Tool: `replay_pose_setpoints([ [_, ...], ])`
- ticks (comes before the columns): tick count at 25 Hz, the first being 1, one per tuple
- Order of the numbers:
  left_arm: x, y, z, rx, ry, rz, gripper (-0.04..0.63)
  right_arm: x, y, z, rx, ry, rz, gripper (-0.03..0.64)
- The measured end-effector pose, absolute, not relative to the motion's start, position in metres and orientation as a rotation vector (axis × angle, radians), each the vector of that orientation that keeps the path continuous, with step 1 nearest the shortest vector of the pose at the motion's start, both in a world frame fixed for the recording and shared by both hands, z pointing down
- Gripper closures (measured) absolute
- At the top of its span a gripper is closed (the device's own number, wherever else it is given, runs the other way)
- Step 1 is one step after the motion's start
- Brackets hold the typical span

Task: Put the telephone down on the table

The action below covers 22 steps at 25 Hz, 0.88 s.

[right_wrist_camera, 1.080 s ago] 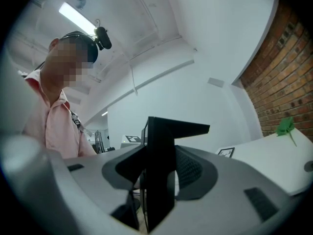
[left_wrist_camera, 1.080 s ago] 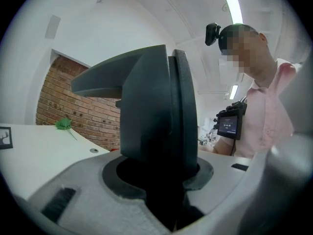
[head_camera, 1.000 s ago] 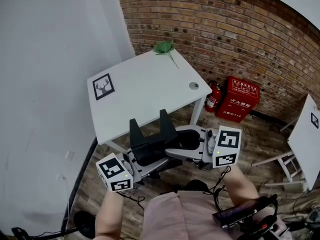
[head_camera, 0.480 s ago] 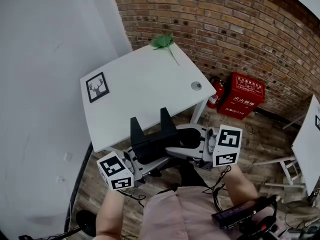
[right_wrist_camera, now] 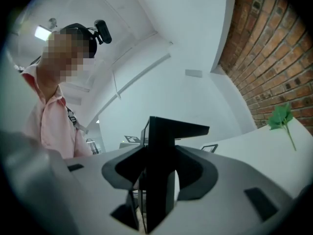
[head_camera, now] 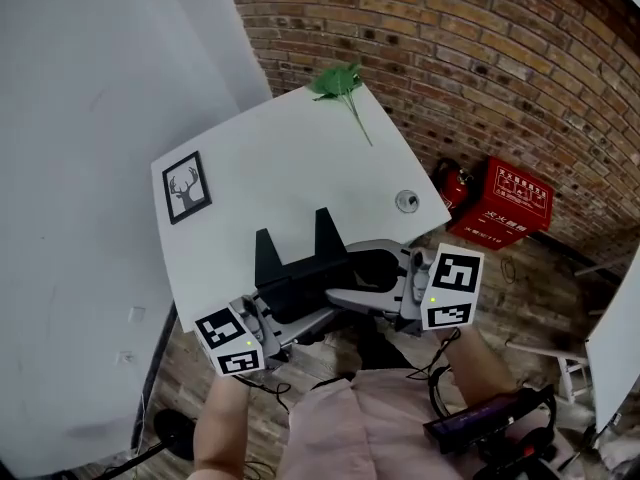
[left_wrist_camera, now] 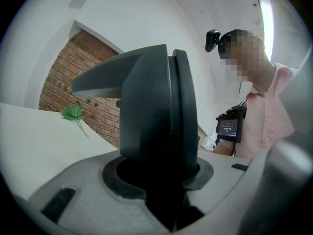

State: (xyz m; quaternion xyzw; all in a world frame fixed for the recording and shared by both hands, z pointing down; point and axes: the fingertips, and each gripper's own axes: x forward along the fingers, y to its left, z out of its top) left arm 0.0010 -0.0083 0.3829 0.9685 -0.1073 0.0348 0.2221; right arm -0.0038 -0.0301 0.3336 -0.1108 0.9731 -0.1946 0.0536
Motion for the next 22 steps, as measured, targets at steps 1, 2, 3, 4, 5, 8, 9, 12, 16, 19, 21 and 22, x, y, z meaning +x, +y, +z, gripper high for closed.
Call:
replay_pose_setpoints([
  [1,0.004,-0.021,0.383,2.673,-0.312,0.097,0.431,-0.001,-0.043,0.334,-0.322,2.959,-0.597,0.423],
  [2,0.006,-0.033,0.383,2.672,-0.326,0.099,0.430,0.001,-0.054,0.333,-0.306,2.961,-0.602,0.423],
  [3,0.009,-0.044,0.382,2.670,-0.340,0.099,0.430,0.003,-0.065,0.333,-0.290,2.965,-0.605,0.423],
  [4,0.011,-0.054,0.381,2.669,-0.354,0.098,0.430,0.006,-0.075,0.331,-0.273,2.969,-0.606,0.423],
  [5,0.014,-0.064,0.379,2.667,-0.367,0.094,0.430,0.008,-0.085,0.330,-0.258,2.973,-0.604,0.423],
  [8,0.017,-0.089,0.373,2.666,-0.406,0.082,0.430,0.010,-0.110,0.322,-0.222,2.976,-0.589,0.423],
  [9,0.017,-0.095,0.371,2.667,-0.416,0.082,0.430,0.010,-0.115,0.320,-0.212,2.975,-0.583,0.423],
  [12,0.014,-0.111,0.364,2.680,-0.440,0.090,0.430,0.008,-0.130,0.312,-0.178,2.975,-0.558,0.423],
  [16,0.009,-0.134,0.354,2.703,-0.478,0.089,0.430,0.003,-0.152,0.301,-0.136,2.987,-0.515,0.423],
  [19,0.002,-0.149,0.350,2.714,-0.492,0.088,0.430,-0.005,-0.167,0.297,-0.127,2.988,-0.496,0.423],
  [21,-0.004,-0.158,0.350,2.715,-0.487,0.092,0.430,-0.011,-0.176,0.297,-0.132,2.987,-0.495,0.423],
  [22,-0.007,-0.162,0.352,2.715,-0.481,0.093,0.430,-0.013,-0.180,0.298,-0.138,2.988,-0.497,0.423],
])
